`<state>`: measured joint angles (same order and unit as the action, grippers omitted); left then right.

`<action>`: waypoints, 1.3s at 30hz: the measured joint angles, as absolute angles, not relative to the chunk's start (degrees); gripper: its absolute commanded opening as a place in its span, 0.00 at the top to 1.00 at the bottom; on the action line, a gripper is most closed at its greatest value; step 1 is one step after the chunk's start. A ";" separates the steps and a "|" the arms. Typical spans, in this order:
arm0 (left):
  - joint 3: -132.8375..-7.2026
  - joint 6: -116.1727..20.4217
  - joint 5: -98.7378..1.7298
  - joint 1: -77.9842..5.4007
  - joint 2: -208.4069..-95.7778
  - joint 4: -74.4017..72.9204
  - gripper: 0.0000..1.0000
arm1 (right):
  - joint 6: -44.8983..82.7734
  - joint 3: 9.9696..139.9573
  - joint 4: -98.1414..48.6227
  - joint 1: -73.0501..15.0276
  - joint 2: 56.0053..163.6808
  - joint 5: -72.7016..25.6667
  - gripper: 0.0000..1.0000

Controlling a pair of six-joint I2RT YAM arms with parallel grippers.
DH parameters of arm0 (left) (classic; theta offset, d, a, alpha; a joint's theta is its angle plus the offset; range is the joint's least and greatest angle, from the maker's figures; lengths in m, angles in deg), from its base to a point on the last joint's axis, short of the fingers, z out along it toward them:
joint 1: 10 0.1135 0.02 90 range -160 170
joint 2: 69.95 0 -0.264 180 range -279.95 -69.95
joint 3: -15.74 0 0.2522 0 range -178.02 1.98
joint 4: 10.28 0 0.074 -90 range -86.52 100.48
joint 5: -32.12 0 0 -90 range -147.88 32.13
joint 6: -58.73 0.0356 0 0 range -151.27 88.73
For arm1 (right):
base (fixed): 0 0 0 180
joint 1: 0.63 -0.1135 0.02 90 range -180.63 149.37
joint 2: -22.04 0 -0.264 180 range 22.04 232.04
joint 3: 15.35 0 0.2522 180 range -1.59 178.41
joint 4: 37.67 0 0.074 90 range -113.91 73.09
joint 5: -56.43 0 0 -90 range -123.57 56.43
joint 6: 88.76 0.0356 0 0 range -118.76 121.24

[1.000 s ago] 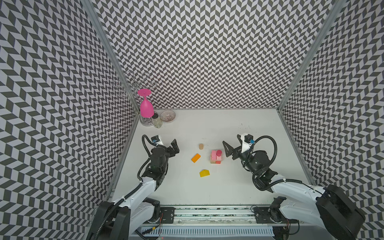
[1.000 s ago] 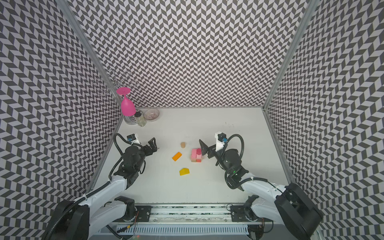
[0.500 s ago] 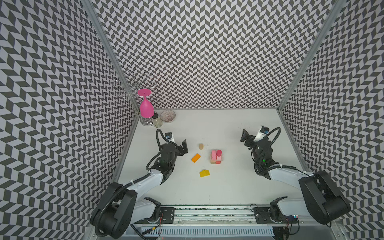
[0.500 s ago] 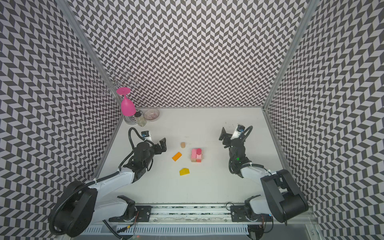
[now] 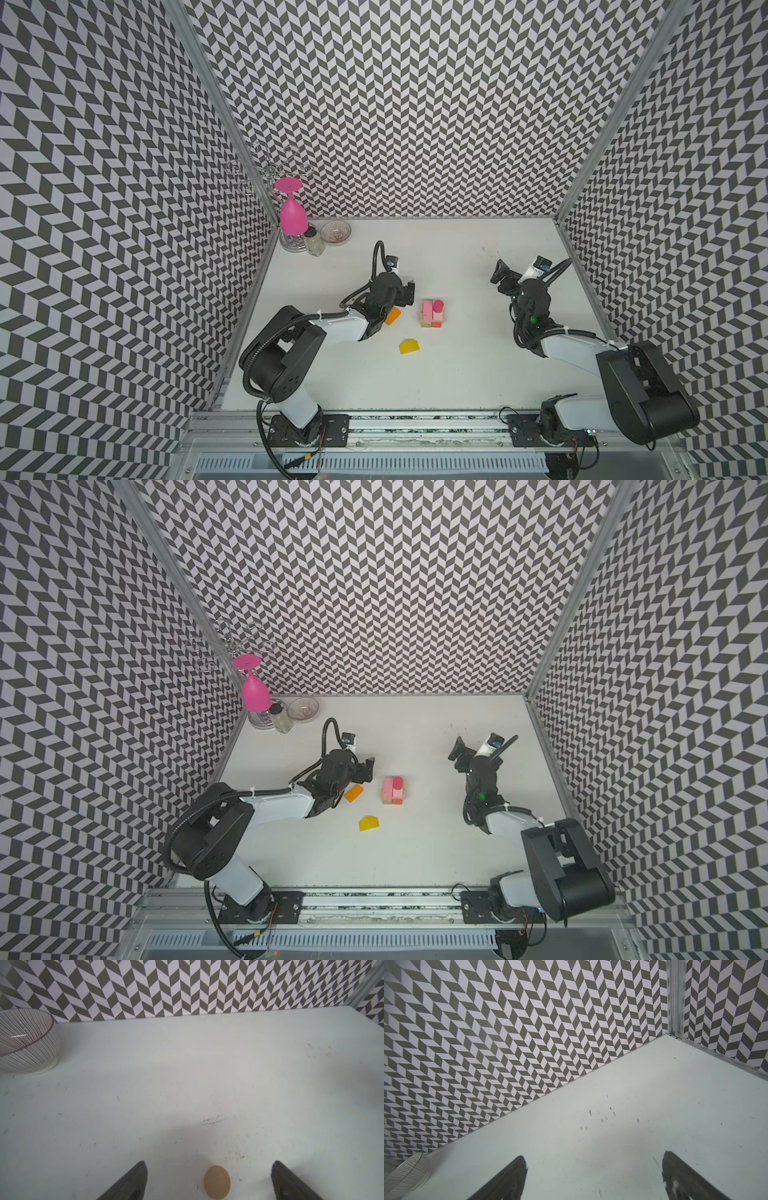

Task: Build the wood block tower
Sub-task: 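Open and raise the right gripper while the left gripper reaches the tan cylinder, then close the left gripper on the tan wooden cylinder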

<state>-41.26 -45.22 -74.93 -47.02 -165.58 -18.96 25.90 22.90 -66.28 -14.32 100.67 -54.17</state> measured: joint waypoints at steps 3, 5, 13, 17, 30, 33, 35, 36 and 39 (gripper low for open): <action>-42.53 -44.74 -75.70 -46.95 -168.45 -16.79 0.16 | 26.21 23.43 -65.30 -14.32 101.15 -53.89 0.00; -43.67 -44.70 -76.09 -46.95 -170.52 -15.74 0.17 | 26.36 23.64 -64.95 -14.32 101.22 -53.56 0.00; -47.36 -44.35 -74.96 -46.56 -175.40 -13.12 0.29 | 26.36 24.69 -63.42 -14.32 101.70 -52.71 0.00; -47.82 -44.33 -74.24 -46.34 -176.10 -13.06 0.31 | 26.36 26.70 -61.51 -14.32 102.36 -51.94 0.00; -48.19 -43.89 -73.05 -45.68 -176.84 -11.70 0.77 | 26.36 27.08 -60.12 -14.32 102.44 -51.55 0.00; -48.45 -43.80 -72.97 -45.42 -176.80 -11.39 0.80 | 26.36 27.19 -59.87 -14.32 102.86 -51.22 0.00; -48.45 -43.89 -72.92 -45.31 -176.64 -11.22 0.81 | 26.36 27.19 -59.87 -14.32 102.88 -50.96 0.00; -48.43 -43.96 -72.92 -45.20 -176.38 -10.98 0.82 | 26.34 27.19 -59.94 -14.32 102.86 -50.89 0.00; -48.13 -44.35 -73.03 -45.20 -173.65 -9.47 0.86 | 26.34 27.19 -59.92 -14.32 102.88 -50.72 0.00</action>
<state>-48.13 -44.35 -73.03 -45.20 -173.65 -9.47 26.34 27.19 -59.92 -14.32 102.88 -50.72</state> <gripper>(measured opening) 0.275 0.996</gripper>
